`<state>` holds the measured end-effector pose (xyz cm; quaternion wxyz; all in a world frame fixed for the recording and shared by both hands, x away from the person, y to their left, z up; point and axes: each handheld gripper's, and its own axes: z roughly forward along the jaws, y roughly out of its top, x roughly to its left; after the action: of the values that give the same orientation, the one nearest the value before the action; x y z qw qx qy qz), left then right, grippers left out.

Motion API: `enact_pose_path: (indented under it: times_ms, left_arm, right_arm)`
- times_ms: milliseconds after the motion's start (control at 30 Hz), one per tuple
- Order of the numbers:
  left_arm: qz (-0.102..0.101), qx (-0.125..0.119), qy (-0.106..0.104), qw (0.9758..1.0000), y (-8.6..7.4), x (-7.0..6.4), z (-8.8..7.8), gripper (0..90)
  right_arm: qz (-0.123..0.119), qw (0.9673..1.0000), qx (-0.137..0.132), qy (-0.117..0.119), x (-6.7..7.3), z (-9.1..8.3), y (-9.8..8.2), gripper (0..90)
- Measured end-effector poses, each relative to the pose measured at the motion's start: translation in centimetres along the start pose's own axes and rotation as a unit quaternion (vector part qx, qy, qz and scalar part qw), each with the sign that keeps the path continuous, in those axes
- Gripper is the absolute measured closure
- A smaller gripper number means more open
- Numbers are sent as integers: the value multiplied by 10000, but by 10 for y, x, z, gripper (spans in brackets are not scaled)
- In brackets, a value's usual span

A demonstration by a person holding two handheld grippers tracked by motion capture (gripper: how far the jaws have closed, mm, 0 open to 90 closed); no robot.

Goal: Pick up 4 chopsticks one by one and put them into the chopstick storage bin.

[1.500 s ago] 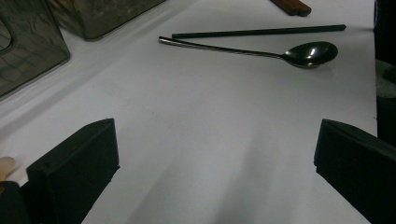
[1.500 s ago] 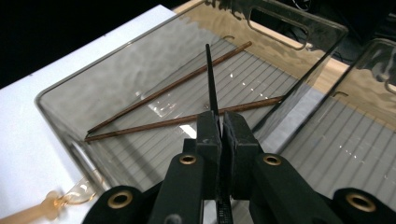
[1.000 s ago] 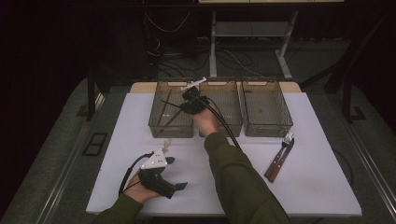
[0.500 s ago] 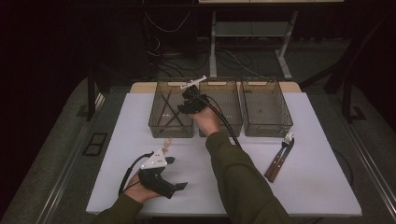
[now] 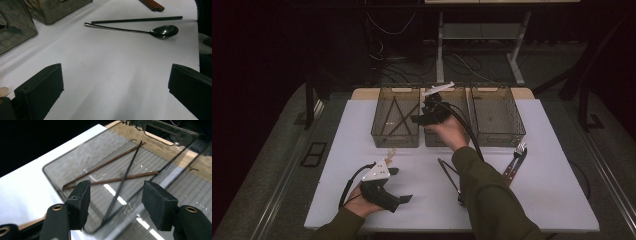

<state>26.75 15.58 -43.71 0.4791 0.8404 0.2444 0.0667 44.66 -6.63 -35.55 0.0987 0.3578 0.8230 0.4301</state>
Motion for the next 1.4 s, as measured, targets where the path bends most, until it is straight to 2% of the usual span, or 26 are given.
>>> enact_pose_path:
  times_ms: [233, 367, 700, 900, 1100, 1400]
  left_arm:
    - [-6, -29, 25, 10000, 0, 0, 0, 0]
    - [-1, -20, 36, 10000, 0, 0, -2, 0]
    - [-82, -91, 82, 9999, -1, 1, -3, 0]
    - [-61, -122, 82, 9999, -2, 2, -5, 0]
    - [-18, -116, 105, 9999, -2, 3, -6, 0]
    - [-57, -142, 128, 9998, -3, 4, -7, 0]
  right_arm:
    - [-98, 9999, -34, 117, -4, -28, -19, 306]
    - [-162, 9997, -67, 146, -8, -41, -30, 291]
    - [-177, 9996, -139, 148, -15, -67, -61, 287]
    - [-211, 9996, -153, 149, -19, -80, -79, 287]
    - [-206, 9996, -137, 162, -21, -91, -98, 288]
    - [-191, 9995, -110, 220, -22, -111, -131, 300]
